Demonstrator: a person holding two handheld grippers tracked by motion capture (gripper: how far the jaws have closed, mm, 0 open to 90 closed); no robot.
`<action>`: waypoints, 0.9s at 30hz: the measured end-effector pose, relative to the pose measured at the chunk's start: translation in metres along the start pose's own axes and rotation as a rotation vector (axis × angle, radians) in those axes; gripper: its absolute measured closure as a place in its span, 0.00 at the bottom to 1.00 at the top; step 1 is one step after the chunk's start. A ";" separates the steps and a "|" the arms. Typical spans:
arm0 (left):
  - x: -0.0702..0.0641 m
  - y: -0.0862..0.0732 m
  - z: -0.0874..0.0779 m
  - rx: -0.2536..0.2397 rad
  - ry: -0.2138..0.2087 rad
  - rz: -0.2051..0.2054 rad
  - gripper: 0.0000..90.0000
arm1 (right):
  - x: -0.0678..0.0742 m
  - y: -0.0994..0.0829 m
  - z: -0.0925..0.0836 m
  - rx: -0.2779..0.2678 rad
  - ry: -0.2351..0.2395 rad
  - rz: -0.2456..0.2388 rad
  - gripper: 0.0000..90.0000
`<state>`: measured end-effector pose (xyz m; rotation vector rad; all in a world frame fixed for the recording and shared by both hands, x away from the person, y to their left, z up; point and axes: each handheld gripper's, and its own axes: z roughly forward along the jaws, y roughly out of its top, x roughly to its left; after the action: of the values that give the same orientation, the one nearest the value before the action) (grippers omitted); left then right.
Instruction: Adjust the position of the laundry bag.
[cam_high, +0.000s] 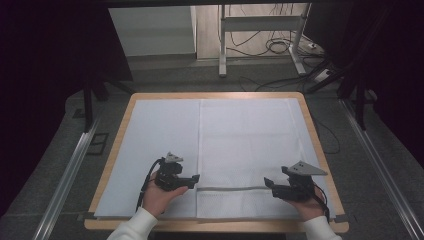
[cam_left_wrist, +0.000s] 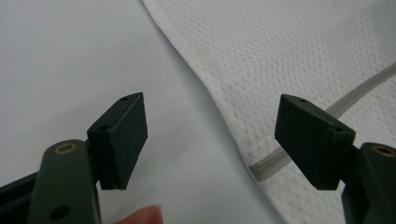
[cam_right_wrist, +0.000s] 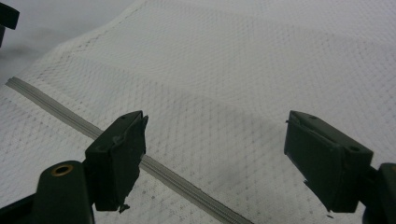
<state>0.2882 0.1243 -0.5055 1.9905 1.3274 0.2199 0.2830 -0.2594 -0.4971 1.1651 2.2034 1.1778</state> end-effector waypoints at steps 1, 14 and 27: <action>-0.001 0.001 0.002 0.002 -0.003 -0.001 0.28 | 0.000 0.000 0.000 0.000 -0.001 0.000 0.23; -0.006 0.014 0.022 0.039 -0.046 -0.035 0.32 | 0.004 0.001 0.000 -0.012 -0.015 -0.020 0.24; -0.004 0.010 0.031 0.059 -0.094 -0.082 0.41 | 0.003 0.001 -0.001 -0.011 -0.022 -0.023 0.24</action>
<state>0.3095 0.1040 -0.5203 1.9651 1.3661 0.0480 0.2815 -0.2573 -0.4958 1.1398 2.1853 1.1605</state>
